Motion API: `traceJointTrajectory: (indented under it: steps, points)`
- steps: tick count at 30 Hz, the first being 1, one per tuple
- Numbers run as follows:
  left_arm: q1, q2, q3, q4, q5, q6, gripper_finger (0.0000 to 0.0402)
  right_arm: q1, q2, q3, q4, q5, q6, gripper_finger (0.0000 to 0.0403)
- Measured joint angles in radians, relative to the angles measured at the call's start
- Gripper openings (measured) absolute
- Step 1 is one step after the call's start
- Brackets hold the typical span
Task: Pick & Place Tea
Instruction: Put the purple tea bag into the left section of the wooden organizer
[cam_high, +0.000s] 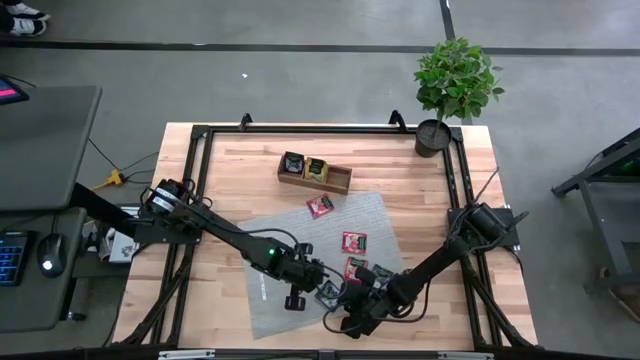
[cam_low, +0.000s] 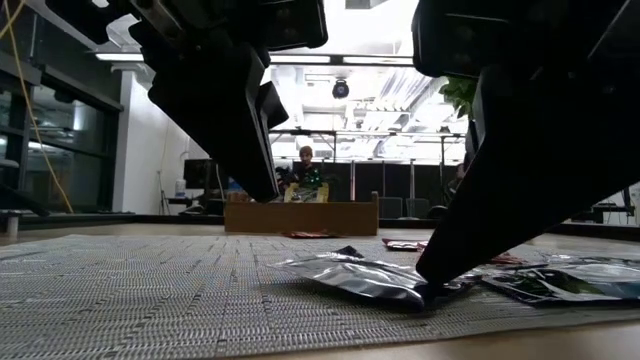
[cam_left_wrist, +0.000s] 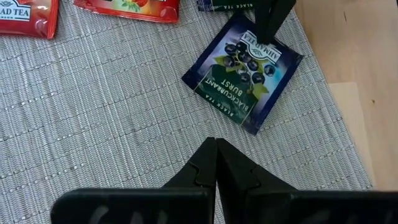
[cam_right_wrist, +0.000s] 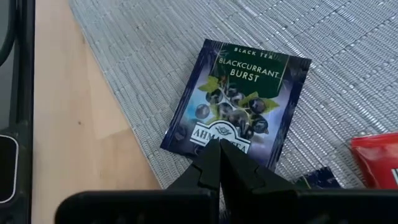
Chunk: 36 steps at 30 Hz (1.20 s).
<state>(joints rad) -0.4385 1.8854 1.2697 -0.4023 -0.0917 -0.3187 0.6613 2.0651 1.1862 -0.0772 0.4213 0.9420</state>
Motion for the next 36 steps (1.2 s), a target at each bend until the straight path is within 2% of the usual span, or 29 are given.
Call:
traceJointTrajectory:
  steps: [5,11,16,21,25,30,36]
  points:
    - [0.000,0.000,0.000,0.000,0.010,-0.026,0.0000,-0.004,0.003,0.000,-0.008,0.000,0.003,0.0000]
    - [0.036,0.032,0.000,0.044,0.108,-0.080,0.0008,-0.018,0.004,0.000,-0.016,-0.005,0.002,0.0000]
    - [0.085,0.055,0.004,0.111,0.250,-0.089,0.0062,-0.019,0.005,0.000,-0.027,-0.004,0.002,0.0000]
    - [0.129,0.067,0.001,0.106,0.363,-0.107,0.0138,-0.016,0.006,-0.002,-0.043,-0.002,0.003,0.0000]
    - [0.144,0.083,-0.005,0.100,0.434,-0.118,0.0183,-0.013,0.006,-0.002,-0.050,0.011,0.002,0.0000]
    - [0.163,0.091,0.001,0.159,0.504,-0.134,0.0203,-0.015,0.006,-0.002,-0.055,0.018,0.000,0.0000]
    - [0.172,0.094,0.000,0.172,0.524,-0.158,0.0205,-0.014,0.007,-0.003,-0.055,0.037,-0.007,0.0000]
